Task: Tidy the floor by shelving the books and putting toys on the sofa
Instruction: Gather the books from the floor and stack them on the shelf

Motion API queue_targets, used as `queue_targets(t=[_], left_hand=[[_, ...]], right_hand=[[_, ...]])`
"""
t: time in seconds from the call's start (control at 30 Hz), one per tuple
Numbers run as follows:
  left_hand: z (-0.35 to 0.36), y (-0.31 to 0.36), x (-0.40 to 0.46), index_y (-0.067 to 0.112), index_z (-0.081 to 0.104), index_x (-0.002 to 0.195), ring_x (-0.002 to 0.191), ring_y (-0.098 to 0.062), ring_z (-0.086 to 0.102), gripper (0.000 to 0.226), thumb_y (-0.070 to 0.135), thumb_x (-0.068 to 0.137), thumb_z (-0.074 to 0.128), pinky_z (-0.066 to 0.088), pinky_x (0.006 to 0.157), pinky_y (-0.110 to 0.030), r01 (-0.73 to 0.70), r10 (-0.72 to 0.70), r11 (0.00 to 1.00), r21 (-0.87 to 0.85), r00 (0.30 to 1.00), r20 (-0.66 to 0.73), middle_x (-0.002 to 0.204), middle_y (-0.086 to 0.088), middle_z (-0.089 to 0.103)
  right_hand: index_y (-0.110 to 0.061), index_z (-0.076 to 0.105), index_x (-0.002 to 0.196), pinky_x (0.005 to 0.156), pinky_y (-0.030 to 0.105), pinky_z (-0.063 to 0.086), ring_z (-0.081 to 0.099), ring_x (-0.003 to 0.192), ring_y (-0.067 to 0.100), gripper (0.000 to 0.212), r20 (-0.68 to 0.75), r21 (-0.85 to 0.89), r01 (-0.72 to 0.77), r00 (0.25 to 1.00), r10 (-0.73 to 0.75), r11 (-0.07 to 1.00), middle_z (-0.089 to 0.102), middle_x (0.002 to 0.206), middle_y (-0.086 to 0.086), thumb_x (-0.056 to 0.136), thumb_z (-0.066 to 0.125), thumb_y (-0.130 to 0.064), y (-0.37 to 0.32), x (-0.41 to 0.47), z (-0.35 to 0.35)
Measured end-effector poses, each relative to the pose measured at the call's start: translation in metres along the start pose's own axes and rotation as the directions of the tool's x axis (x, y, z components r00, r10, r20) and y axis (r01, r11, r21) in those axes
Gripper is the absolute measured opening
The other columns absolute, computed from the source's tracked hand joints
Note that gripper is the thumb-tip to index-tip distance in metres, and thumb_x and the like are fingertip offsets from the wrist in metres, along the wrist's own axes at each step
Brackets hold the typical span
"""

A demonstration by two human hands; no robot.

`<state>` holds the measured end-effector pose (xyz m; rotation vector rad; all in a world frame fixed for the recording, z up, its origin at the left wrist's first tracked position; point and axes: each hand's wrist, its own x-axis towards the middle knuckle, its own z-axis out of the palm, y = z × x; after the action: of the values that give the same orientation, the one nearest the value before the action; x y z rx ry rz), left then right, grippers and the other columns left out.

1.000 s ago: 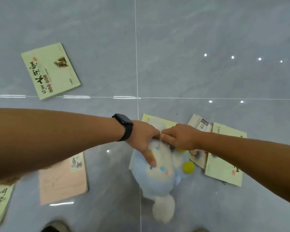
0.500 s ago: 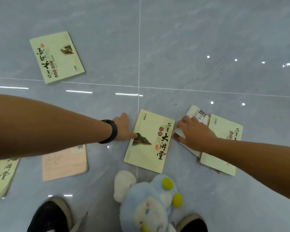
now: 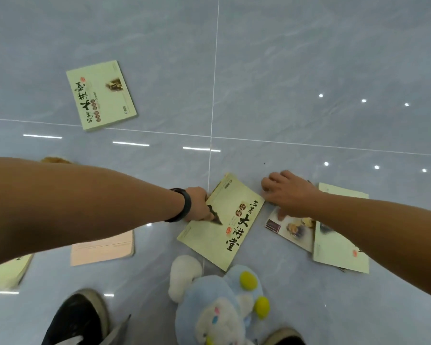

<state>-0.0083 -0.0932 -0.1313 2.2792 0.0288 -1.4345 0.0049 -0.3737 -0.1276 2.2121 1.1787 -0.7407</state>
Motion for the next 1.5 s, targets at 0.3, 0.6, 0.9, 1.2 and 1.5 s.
queue_targets(t=[0.3, 0.6, 0.9, 1.2, 1.5], left_hand=[[-0.034, -0.044, 0.005, 0.022, 0.043, 0.122, 0.1, -0.023, 0.065, 0.03, 0.029, 0.098, 0.059, 0.056, 0.091, -0.044, -0.069, -0.005, 0.926, -0.372, 0.981, -0.194, 0.113, -0.003, 0.064], [-0.097, -0.019, 0.002, 0.022, 0.049, 0.119, 0.1, -0.026, 0.061, 0.018, 0.03, 0.104, 0.043, 0.049, 0.086, -0.039, -0.287, -0.035, 0.808, -0.515, 0.848, -0.528, 0.115, -0.004, 0.062], [-0.074, -0.028, 0.002, 0.023, 0.049, 0.121, 0.095, -0.025, 0.066, 0.025, 0.038, 0.104, 0.039, 0.055, 0.09, -0.045, -0.195, 0.001, 0.873, -0.447, 0.917, -0.398, 0.108, -0.002, 0.066], [-0.055, -0.046, 0.007, 0.018, 0.04, 0.128, 0.101, -0.025, 0.063, 0.028, 0.037, 0.108, 0.035, 0.052, 0.087, -0.04, -0.068, -0.017, 0.95, -0.304, 0.964, -0.266, 0.117, -0.006, 0.061], [-0.051, -0.03, -0.005, 0.026, 0.046, 0.13, 0.101, -0.015, 0.065, 0.023, 0.028, 0.107, 0.044, 0.051, 0.08, -0.03, -0.299, 0.188, 0.842, -0.449, 0.943, -0.274, 0.117, 0.004, 0.065]], right_hand=[[-0.032, 0.049, 0.103, 0.084, 0.036, 0.047, 0.058, 0.097, 0.021, 0.011, 0.112, 0.498, -0.216, 0.976, 0.184, 0.84, 0.054, 0.101, -0.006, 0.098, 0.059, -0.036, 0.021, 0.005, -0.018], [-0.016, 0.062, 0.091, 0.078, 0.038, 0.045, 0.058, 0.094, 0.028, 0.027, 0.054, 0.887, -0.366, 0.687, 0.725, 0.282, 0.056, 0.096, 0.004, 0.107, 0.045, -0.029, 0.031, 0.01, -0.02], [-0.028, 0.051, 0.126, 0.088, 0.038, 0.05, 0.054, 0.106, 0.018, 0.051, 0.2, 0.69, -0.381, 0.917, 0.345, 0.615, 0.056, 0.124, -0.002, 0.088, 0.064, -0.059, -0.017, 0.005, -0.029], [-0.024, 0.05, 0.131, 0.085, 0.034, 0.043, 0.049, 0.109, 0.019, 0.043, 0.025, 0.49, -0.138, 0.989, 0.144, 0.861, 0.052, 0.129, -0.003, 0.093, 0.065, -0.04, -0.071, -0.001, -0.019], [-0.024, 0.056, 0.112, 0.085, 0.037, 0.042, 0.054, 0.093, 0.021, 0.049, -0.464, 0.119, 0.187, 0.879, -0.111, 0.975, 0.057, 0.107, -0.001, 0.07, 0.08, -0.016, -0.043, 0.011, -0.046]])
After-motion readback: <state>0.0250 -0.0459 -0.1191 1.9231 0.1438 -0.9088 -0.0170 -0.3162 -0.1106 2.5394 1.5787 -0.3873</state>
